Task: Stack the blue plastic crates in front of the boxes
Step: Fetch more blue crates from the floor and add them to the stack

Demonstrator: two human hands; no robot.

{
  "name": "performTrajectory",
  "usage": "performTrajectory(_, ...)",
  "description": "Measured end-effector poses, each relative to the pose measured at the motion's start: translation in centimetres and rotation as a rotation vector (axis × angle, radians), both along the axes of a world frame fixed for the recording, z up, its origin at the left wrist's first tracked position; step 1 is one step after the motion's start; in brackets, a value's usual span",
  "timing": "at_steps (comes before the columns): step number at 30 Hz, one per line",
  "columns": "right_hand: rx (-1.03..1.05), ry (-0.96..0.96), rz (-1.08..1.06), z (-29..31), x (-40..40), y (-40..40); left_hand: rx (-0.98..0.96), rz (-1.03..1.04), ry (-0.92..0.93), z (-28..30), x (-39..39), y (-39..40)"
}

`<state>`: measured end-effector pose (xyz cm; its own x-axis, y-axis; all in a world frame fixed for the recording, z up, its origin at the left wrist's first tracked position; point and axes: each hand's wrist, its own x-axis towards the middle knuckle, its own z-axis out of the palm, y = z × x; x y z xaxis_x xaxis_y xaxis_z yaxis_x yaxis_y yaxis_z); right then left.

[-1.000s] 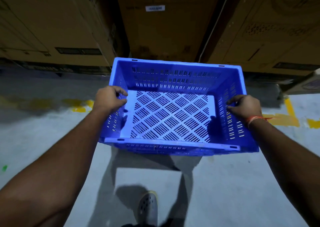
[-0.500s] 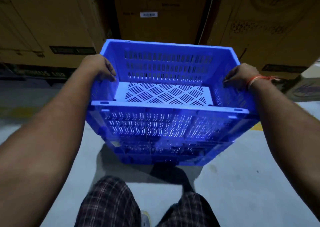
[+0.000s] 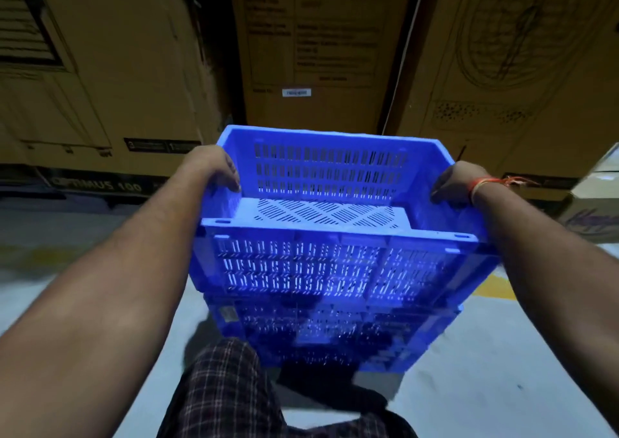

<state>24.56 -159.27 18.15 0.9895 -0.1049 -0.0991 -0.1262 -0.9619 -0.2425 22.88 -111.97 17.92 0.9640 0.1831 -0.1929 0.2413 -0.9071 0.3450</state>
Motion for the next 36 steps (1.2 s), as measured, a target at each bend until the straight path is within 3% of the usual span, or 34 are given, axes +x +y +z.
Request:
performTrajectory(5,-0.029,0.051,0.005,0.9,-0.9,-0.1,-0.063,-0.015,-0.033,-0.4,-0.4,-0.8)
performTrajectory(18,0.017,0.02,-0.014,0.9,-1.5,0.2,0.01,0.01,-0.042,-0.4,-1.3,-1.5)
performTrajectory(30,0.035,-0.015,-0.021,0.0,-0.8,-0.1,-0.081,0.031,-0.087,0.2,-2.4,-1.3)
performTrajectory(36,0.016,-0.025,-0.003,-0.4,-0.1,-0.6,-0.027,0.025,-0.06,-0.4,-1.4,-1.2)
